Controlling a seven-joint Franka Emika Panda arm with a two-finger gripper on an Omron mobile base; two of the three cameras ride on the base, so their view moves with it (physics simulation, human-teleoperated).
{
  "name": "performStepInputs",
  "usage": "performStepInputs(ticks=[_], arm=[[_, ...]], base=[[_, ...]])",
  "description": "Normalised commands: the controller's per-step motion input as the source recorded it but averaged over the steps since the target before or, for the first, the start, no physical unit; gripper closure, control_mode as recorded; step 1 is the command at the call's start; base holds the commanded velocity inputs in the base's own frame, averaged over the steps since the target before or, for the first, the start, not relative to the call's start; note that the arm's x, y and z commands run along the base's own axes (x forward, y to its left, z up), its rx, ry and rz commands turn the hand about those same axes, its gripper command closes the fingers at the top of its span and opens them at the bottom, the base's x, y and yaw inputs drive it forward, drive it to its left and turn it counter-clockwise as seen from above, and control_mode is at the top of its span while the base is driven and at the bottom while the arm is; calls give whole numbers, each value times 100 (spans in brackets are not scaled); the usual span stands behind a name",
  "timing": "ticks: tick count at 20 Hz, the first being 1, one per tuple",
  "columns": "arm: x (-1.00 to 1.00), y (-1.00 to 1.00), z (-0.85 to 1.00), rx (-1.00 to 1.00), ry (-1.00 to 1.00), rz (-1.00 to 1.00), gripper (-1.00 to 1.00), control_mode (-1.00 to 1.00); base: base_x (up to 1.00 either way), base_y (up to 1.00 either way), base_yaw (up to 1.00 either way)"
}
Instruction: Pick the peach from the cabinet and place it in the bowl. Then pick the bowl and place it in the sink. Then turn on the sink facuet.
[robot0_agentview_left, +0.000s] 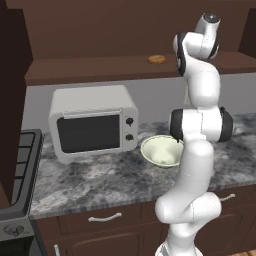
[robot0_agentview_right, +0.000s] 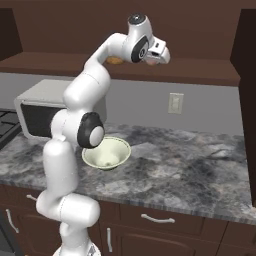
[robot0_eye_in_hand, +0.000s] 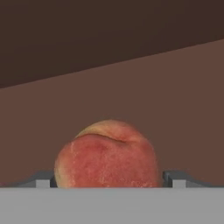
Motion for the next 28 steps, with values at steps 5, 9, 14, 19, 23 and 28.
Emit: performStepInputs(ticks=[5,9,14,19,23,28], arm=[[-63,4,0,-1,-10,0,100,-100],[-100,14,-15,0,-21,0,100,-100],[-100,31,-37,0,-12,0,100,-100],[-100,57,-53,0,-1,0,100,-100],[-100,77,-73,0,11,0,100,-100],[-99,64,-97,0,26,0,100,-100]], base=[[0,0,0],[0,0,0],[0,0,0],[0,0,0],[0,0,0],[0,0,0]])
